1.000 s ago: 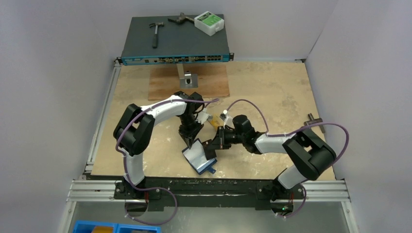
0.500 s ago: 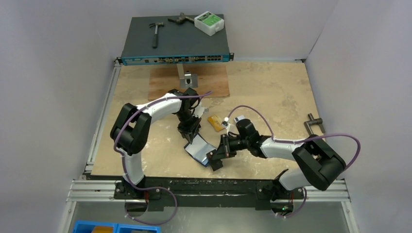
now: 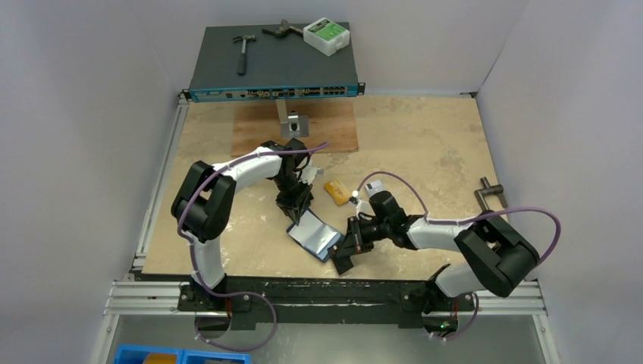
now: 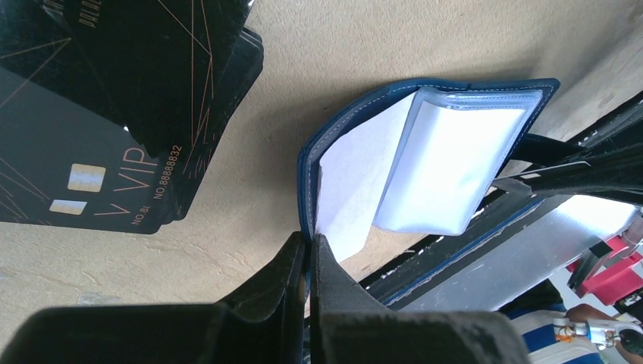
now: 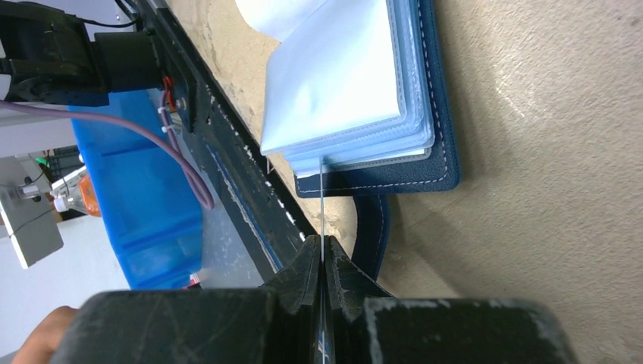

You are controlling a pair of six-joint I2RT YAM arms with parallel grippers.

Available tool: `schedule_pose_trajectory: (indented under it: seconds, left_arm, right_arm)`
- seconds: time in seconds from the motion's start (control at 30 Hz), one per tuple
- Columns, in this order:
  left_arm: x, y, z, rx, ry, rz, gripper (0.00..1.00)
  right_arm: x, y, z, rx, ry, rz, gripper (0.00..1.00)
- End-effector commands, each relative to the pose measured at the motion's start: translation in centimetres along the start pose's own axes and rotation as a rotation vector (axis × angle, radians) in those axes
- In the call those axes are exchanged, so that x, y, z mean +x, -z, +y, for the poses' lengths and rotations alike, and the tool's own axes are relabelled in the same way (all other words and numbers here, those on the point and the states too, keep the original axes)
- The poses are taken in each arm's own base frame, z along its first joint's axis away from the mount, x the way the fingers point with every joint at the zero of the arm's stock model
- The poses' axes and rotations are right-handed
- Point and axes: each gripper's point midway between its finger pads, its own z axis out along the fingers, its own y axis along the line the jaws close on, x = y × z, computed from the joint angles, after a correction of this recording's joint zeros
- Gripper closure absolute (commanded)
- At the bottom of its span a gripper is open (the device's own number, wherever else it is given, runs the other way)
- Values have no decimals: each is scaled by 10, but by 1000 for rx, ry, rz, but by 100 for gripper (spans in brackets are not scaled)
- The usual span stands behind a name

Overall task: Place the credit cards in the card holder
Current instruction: Open the card holder at the center of the board.

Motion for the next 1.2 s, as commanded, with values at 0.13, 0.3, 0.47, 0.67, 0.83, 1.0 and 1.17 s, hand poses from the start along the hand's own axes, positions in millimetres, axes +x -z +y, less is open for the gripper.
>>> schedule_pose_trajectory:
  seconds: [0.13, 0.3, 0.47, 0.67, 0.83, 1.0, 1.17]
  left_arm:
    - [-8, 11, -7, 24, -18, -62, 100]
    - [-7, 13, -8, 29, -27, -68, 100]
    - [-7, 15, -9, 28, -34, -77, 100]
    - [-7, 17, -9, 23, -41, -87, 100]
    - [-7, 19, -9, 16, -43, -93, 100]
    - [-7, 20, -8, 13, -44, -95, 100]
    - [-7, 20, -7, 9, -44, -96, 100]
  right_arm:
    - [-20, -7, 10, -61, 11, -63, 100]
    - [-30, -11, 17, -91, 10, -93, 100]
    - [-37, -14, 21, -100, 13, -95, 100]
    - [-22, 3, 27, -81, 59, -56, 100]
    - [-21, 13, 40, -97, 102, -40, 100]
    - [-23, 10, 36, -90, 92, -36, 100]
    - [-19, 8, 28, -68, 89, -30, 100]
